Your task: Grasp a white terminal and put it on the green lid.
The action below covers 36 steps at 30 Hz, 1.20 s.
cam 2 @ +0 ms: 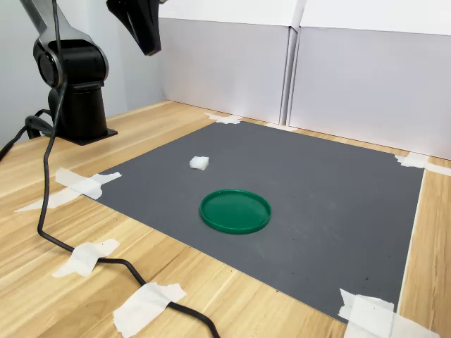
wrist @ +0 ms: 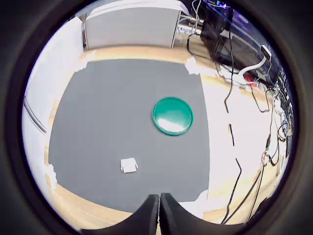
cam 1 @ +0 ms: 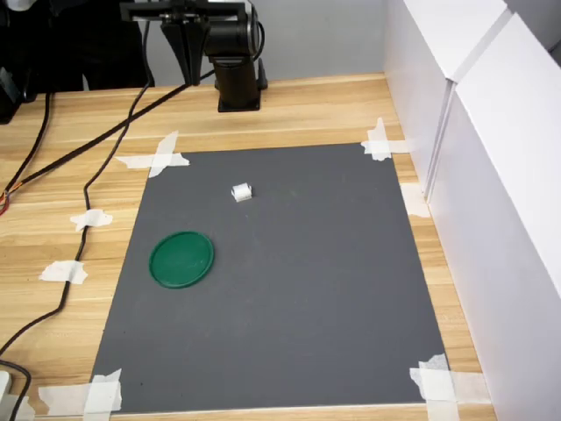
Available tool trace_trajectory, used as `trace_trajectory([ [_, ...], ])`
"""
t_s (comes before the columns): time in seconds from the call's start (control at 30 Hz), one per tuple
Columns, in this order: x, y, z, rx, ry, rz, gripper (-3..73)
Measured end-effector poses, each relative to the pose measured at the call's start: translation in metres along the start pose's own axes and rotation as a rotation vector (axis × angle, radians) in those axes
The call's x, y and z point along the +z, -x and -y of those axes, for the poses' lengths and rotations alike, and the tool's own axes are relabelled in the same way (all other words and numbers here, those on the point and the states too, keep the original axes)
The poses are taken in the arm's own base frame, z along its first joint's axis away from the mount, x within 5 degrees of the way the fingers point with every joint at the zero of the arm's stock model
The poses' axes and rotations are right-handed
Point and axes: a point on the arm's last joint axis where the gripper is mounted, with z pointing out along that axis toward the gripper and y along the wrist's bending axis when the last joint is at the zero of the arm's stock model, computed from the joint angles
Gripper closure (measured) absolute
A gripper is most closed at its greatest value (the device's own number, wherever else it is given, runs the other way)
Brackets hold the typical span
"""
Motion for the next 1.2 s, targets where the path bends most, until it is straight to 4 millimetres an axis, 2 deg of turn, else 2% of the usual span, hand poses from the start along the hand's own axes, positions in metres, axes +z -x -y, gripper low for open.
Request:
trace_trajectory([
  [0.27, 0.038, 0.01, 0.003, -0.056, 0.017, -0.183, 70.9],
  [0.4, 0.059, 0.013, 0.002, -0.073, 0.054, -0.254, 66.3],
  [0.53, 0.078, 0.016, 0.0, -0.094, 0.091, -0.293, 55.6],
  [0.7, 0.099, 0.021, -0.001, -0.115, 0.107, -0.297, 34.0],
  [0.87, 0.111, 0.024, -0.004, -0.06, 0.138, -0.294, 12.9],
  [0.97, 0.113, 0.027, -0.013, -0.057, 0.153, -0.278, 8.0],
  [1.1, 0.114, 0.029, -0.028, -0.092, 0.182, -0.277, 6.6],
  [1.2, 0.122, 0.029, -0.036, -0.087, 0.195, -0.307, 6.3],
])
